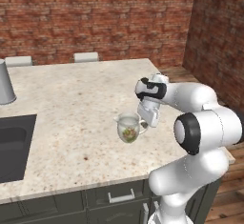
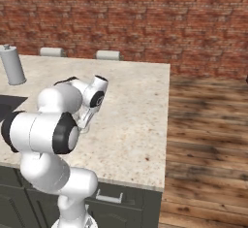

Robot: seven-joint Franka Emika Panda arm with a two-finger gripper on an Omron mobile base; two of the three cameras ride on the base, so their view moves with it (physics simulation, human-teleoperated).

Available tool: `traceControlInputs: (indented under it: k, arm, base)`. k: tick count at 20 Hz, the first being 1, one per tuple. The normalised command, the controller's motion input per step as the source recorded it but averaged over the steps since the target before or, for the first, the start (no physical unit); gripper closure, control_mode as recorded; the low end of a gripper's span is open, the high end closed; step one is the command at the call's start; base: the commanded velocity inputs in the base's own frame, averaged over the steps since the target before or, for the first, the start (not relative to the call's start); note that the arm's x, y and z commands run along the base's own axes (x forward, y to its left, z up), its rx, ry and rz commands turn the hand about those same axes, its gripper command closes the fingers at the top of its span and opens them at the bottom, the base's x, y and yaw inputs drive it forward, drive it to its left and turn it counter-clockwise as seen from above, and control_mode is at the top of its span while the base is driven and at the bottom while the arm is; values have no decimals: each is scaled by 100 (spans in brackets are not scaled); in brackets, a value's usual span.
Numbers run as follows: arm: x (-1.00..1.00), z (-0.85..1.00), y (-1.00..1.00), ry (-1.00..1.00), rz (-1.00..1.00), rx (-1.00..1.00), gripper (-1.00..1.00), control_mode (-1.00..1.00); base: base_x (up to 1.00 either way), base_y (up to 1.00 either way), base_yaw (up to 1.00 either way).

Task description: Pick the teapot and jug and place them in the sink. Then turn on the water.

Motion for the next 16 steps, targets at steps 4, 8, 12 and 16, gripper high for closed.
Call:
traceControlInputs:
  k: [4, 8, 12, 16]
  arm:
    - [-58, 41, -19, 0, -11, 2, 100, -100]
    - [-59, 43, -17, 0, -19, 2, 100, -100]
    - [-60, 39, -15, 0, -33, 0, 100, -100]
    - [-54, 39, -3, 2, -45, 0, 100, -100]
  base:
    - [0, 0, 0]
    - [0, 0, 0]
    - [0, 0, 0]
    - [0, 0, 0]
